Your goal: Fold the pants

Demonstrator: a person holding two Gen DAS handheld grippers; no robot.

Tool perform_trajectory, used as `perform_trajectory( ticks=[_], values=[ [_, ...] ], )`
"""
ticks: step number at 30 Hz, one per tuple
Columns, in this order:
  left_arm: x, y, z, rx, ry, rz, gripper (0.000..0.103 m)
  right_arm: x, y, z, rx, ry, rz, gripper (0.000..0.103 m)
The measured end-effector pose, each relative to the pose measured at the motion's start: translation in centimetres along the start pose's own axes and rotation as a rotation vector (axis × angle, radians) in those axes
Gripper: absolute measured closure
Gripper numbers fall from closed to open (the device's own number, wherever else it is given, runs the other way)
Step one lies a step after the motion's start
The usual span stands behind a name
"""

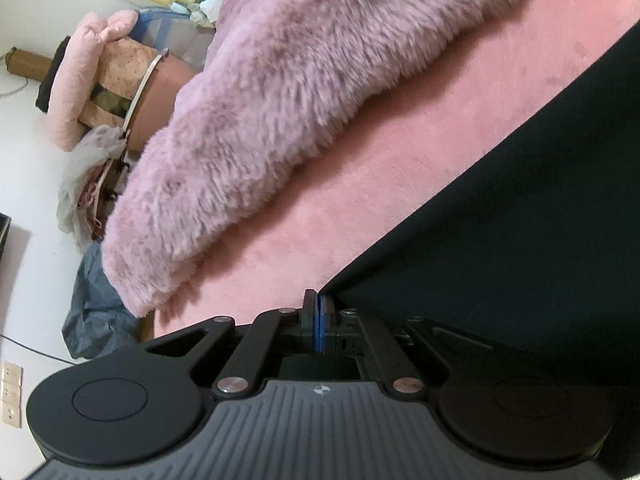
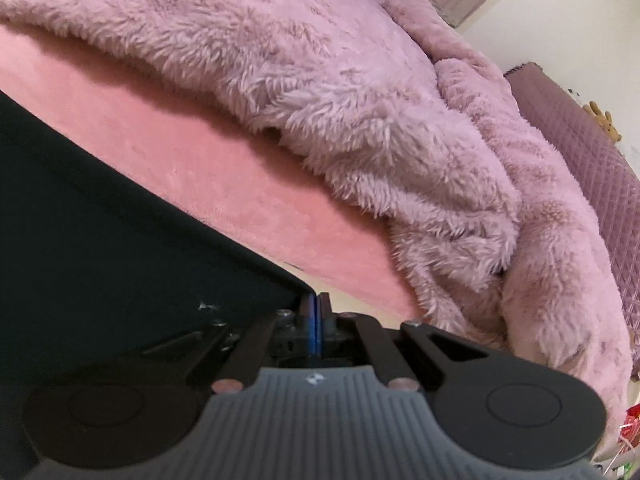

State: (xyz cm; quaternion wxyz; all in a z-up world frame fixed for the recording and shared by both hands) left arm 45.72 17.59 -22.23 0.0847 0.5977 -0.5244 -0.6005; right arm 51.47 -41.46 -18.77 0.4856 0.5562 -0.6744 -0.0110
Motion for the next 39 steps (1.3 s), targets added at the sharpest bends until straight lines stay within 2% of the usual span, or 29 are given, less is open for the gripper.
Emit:
perform_trajectory(
  ticks=[2,3,4,5,6,8,11,13,14,17,19,22,25,28,29,30,31,34,37,39],
  values=[
    [0.0,-0.5,0.4,-0.020,0.024,0.002,0.096,-0.3,-0.2,0.0,0.001,-0.008,0.020,0.103],
    [0.0,-0.4,0.5,-0.008,0.038,0.020,0.090,-0.2,-0.2,-0.1,0.003,-0.019,0.032,0.085],
    [-0.2,-0.1,0.6,0.003,0.053,0.024,0.085,-0.1,-0.2,-0.1,-0.001,-0.043,0.031,0.073],
    [-0.6,0.4,0.7,0.016,0.064,0.016,0.078,0.1,0.0,-0.1,0.003,-0.070,0.023,0.054],
    [-0.8,1.2,0.8,0.042,0.082,0.013,0.073,0.5,0.5,-0.1,0.019,-0.097,0.023,0.053],
    [-1.3,3.6,0.8,0.108,0.142,0.045,0.072,1.6,2.2,0.2,0.040,-0.154,0.031,0.053],
    [-0.4,7.1,0.9,0.183,0.233,0.186,0.072,3.3,5.3,1.9,0.054,-0.301,-0.007,0.051],
    [1.3,9.3,1.4,0.225,0.257,0.292,0.072,4.2,7.5,4.1,0.034,-0.450,-0.056,0.050],
    [2.0,10.1,1.6,0.238,0.259,0.321,0.072,4.5,8.4,5.5,0.014,-0.524,-0.076,0.050],
    [4.7,12.0,2.5,0.278,0.240,0.380,0.072,5.4,10.5,9.8,-0.048,-0.734,-0.096,0.047],
    [6.2,12.1,3.1,0.268,0.234,0.395,0.072,5.7,11.4,13.0,-0.098,-0.908,-0.108,0.046],
    [7.3,11.5,3.1,0.247,0.241,0.412,0.075,4.9,11.0,16.7,-0.176,-1.138,-0.178,0.047],
    [8.7,10.9,3.0,0.214,0.224,0.423,0.079,4.1,9.9,18.2,-0.201,-1.349,-0.246,0.049],
    [9.4,10.8,3.0,0.194,0.222,0.416,0.089,3.4,8.8,18.5,-0.210,-1.469,-0.258,0.066],
    [9.7,10.8,2.9,0.187,0.212,0.412,0.096,3.2,8.7,18.3,-0.204,-1.478,-0.251,0.076],
    [10.0,10.9,3.0,0.178,0.199,0.415,0.102,3.1,8.6,18.1,-0.201,-1.468,-0.230,0.095],
    [10.3,11.1,3.1,0.168,0.179,0.409,0.103,3.0,8.5,18.0,-0.209,-1.455,-0.214,0.103],
    [11.0,11.7,3.2,0.142,0.153,0.406,0.103,3.3,8.7,18.4,-0.209,-1.422,-0.200,0.103],
    [12.7,13.4,3.5,0.142,0.140,0.455,0.103,4.6,9.4,19.3,-0.209,-1.318,-0.162,0.103],
    [14.3,15.0,3.5,0.155,0.117,0.483,0.103,5.9,9.6,21.3,-0.226,-1.297,-0.141,0.103]
  ],
)
Point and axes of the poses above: each gripper's, at about its wrist camera, not at the fingertips, and y roughly against the way its jaws point, x to its right, z to its underside, the point moved 10 cm from there along -y, roughly the way its jaws point, and after that the axes turned 10 degrees about z, right-handed, at the moved point
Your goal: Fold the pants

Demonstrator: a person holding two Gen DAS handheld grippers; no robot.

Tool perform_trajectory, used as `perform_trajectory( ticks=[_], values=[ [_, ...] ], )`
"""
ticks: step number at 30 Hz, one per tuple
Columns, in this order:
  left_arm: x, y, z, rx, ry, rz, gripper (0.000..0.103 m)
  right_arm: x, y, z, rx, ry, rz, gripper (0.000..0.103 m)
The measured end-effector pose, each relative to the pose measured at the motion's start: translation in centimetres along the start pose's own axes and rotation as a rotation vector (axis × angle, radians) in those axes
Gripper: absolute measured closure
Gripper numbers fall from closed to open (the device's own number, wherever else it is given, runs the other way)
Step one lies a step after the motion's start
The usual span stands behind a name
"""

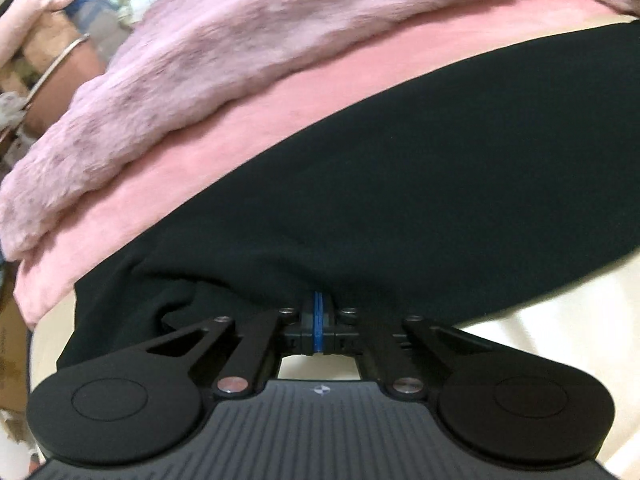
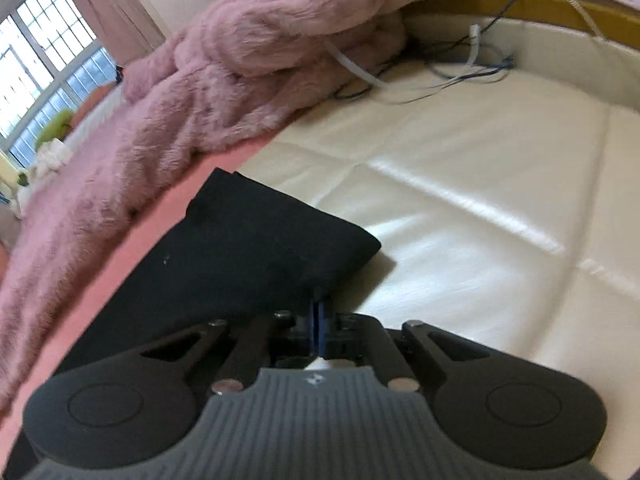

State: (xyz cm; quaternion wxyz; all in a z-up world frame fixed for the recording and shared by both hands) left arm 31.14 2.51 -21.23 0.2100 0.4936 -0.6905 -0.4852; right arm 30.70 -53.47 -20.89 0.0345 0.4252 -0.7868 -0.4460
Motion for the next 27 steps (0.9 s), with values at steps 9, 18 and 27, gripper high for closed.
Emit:
perform_trajectory(
  ticks=[9,18,27],
  values=[
    [7.5,2.3,0.9,0.067,0.033,0.099,0.101,7.1,-0.1,-4.8,0.038,0.142,0.149,0.103],
    [-1.3,7.4,3.8,0.209,0.261,0.052,0.072,3.8,3.6,-4.6,0.155,0.359,0.192,0.074],
    [-16.6,8.5,9.5,0.231,0.589,-0.074,0.041,-7.1,5.9,0.1,0.179,0.575,0.007,0.073]
  ],
)
Point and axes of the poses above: each gripper's, at about its wrist camera, not at the fingertips, and y roughly against the way its jaws point, x to its right, z to its underside, the point moved 10 cm from there along -y, roughly the way its jaws point, and after that the axes turned 10 degrees about z, right-handed, at the moved point
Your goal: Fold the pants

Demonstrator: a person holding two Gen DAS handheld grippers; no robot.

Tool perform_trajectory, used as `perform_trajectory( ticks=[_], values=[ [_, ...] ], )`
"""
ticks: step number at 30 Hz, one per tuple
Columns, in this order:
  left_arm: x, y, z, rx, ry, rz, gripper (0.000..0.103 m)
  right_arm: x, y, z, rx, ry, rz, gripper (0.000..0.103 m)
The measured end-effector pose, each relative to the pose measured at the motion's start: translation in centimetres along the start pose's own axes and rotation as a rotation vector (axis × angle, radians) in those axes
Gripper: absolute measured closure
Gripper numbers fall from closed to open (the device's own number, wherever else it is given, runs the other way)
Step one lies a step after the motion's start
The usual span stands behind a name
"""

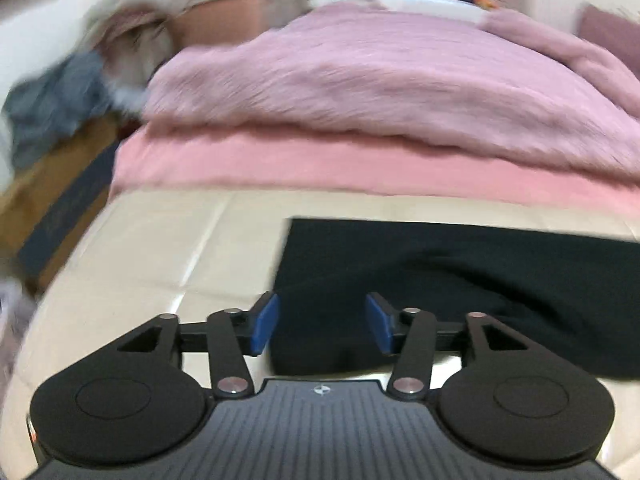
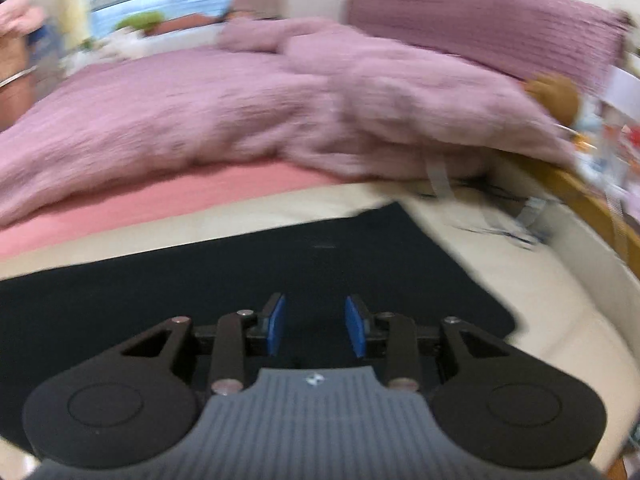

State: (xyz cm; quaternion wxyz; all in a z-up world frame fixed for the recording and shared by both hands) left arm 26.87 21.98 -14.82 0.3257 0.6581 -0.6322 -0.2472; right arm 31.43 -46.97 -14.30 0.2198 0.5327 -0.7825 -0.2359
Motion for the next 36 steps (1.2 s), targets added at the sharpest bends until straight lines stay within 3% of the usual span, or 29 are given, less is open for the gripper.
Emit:
perform_trajectory(
  ticks=[3,8,10,14,17,20,22,24,25,30,36],
  values=[
    [-3.3,-1.4,0.6,-0.031,0.133,0.048,0.040,-5.3,-0.1,0.0,-0.010,0.066,-0.089,0.073],
    [-5.4,-3.9,1.8,-0.078,0.321,0.226,0.040,-13.1,-0.1,-0.2,-0.016,0.167,-0.208,0.072],
    [-5.1,-4.8,1.9,-0.100,0.361,0.307,0.041,-15.4,-0.2,-0.2,-0.017,0.218,-0.225,0.072],
    [-4.8,-5.6,1.3,-0.079,0.386,0.384,0.057,-18.2,-0.7,0.1,-0.029,0.271,-0.240,0.071],
    [-4.3,-5.6,0.0,-0.055,0.390,0.461,0.058,-18.9,-1.3,0.3,-0.039,0.301,-0.234,0.071],
    [-4.2,-5.7,-1.4,-0.039,0.366,0.465,0.059,-18.8,-1.6,0.6,-0.046,0.307,-0.231,0.071],
    [-4.2,-5.8,-2.2,-0.037,0.373,0.466,0.074,-18.7,-2.2,0.4,-0.050,0.308,-0.222,0.070],
    [-3.6,-5.7,-3.0,-0.033,0.353,0.471,0.098,-18.3,-2.6,0.3,-0.053,0.308,-0.210,0.070],
    [-3.4,-5.5,-3.4,-0.024,0.334,0.461,0.101,-18.0,-2.8,0.2,-0.054,0.306,-0.202,0.070],
    [-1.8,-3.4,-6.1,0.047,0.179,0.389,0.103,-17.1,-3.2,-0.9,-0.022,0.378,-0.225,0.071],
    [-0.6,-3.3,-7.7,0.022,0.027,0.298,0.103,-19.0,-4.9,-2.9,-0.005,0.724,-0.340,0.079]
  ],
)
Point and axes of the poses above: each gripper's, at about its wrist camera, not at the fingertips, and y roughly against the way its jaws point, x to its right, z to its underside, the point moved 10 cm from there along -y, roughly the way its jaws point, and after that the axes turned 10 degrees about z, right-handed, at the moved point
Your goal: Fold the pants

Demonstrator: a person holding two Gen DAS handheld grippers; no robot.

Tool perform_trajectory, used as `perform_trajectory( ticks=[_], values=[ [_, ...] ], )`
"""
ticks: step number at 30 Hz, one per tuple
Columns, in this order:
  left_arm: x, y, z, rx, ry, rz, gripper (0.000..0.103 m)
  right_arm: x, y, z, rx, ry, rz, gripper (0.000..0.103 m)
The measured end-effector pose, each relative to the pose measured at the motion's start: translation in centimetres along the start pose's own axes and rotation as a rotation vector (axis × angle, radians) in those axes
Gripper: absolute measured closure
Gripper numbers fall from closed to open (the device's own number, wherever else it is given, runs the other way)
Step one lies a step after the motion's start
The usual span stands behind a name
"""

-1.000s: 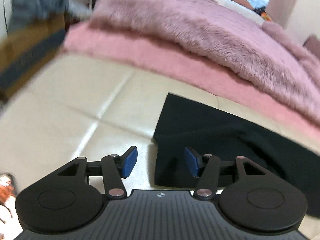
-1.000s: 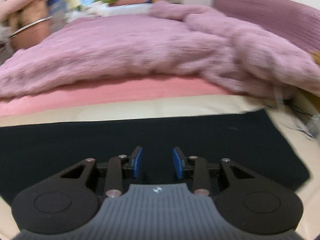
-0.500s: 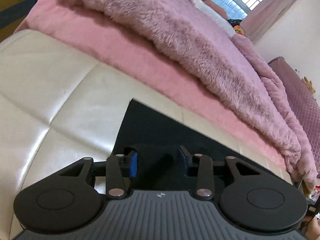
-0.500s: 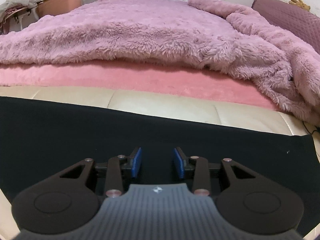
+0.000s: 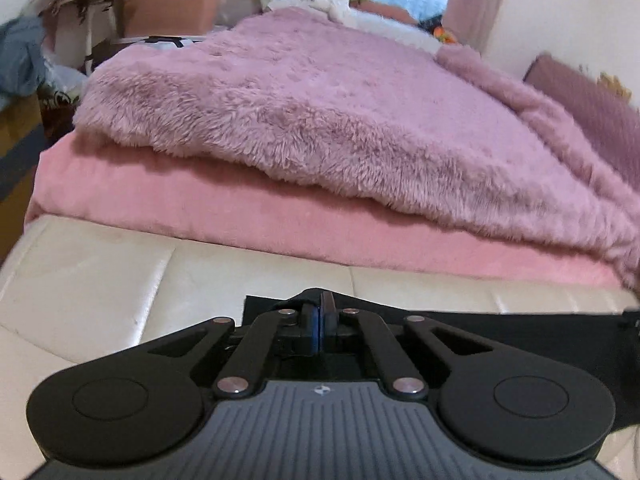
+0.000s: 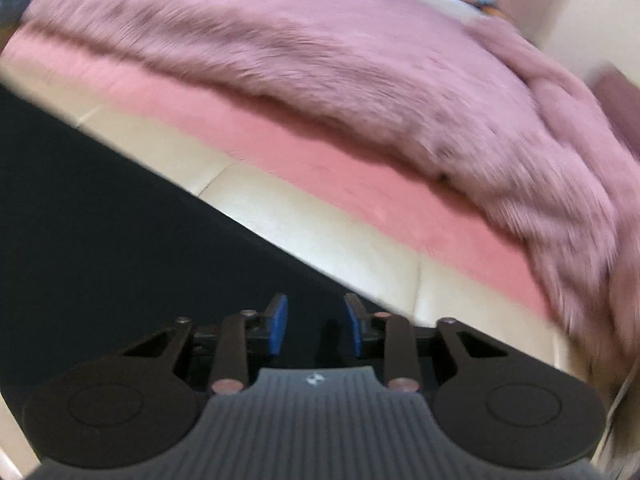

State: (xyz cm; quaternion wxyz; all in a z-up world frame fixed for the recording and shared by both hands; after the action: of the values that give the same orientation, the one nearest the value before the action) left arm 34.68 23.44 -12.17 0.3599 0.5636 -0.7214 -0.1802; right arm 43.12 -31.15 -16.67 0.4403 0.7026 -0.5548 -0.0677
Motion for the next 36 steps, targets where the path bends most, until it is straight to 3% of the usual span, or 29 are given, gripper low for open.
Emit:
perform_trajectory(
  ticks=[3,6,14,19,23,29,34,36],
  values=[
    [-0.5,-0.4,0.1,-0.025,0.004,-0.028,0.103,-1.0,-1.2,-1.5,-0.018,0.142,-0.100,0.080],
    [-1.1,-0.5,0.4,-0.033,0.019,-0.049,0.103,-1.7,-2.4,-2.2,-0.035,0.235,-0.131,0.085],
    [-1.1,-0.9,0.1,-0.046,-0.048,-0.115,0.103,-2.2,-3.8,-1.5,-0.087,0.245,-0.206,0.103],
    [-0.5,0.0,-0.6,0.002,-0.115,-0.154,0.103,-2.3,-1.7,-1.4,0.000,0.284,-0.138,0.103],
    [-0.6,-0.7,-0.5,-0.020,-0.169,-0.191,0.103,-0.3,0.8,-2.1,0.070,0.168,-0.112,0.103],
    [-2.2,-3.3,0.5,-0.058,-0.154,-0.232,0.103,0.3,-1.0,-2.6,0.060,0.125,-0.032,0.103],
    [-2.7,-5.2,1.7,-0.107,-0.181,-0.257,0.103,0.3,-2.9,-2.1,0.027,0.053,-0.015,0.103],
    [-3.3,-5.6,2.0,-0.121,-0.172,-0.274,0.097,0.1,-2.7,-2.0,0.028,0.025,-0.005,0.103]
  ],
)
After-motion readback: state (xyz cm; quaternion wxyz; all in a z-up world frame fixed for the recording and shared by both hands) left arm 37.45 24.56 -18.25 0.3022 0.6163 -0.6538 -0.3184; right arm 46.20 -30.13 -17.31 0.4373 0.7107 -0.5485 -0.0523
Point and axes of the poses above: each gripper's, at about its wrist camera, not at the fingertips, and y roughly against the way its jaws point, x to its right, z to its underside, the point moved 10 cm from there along -y, roughly the way its jaws point, and after that the axes turned 10 degrees about z, right-handed, at the moved point
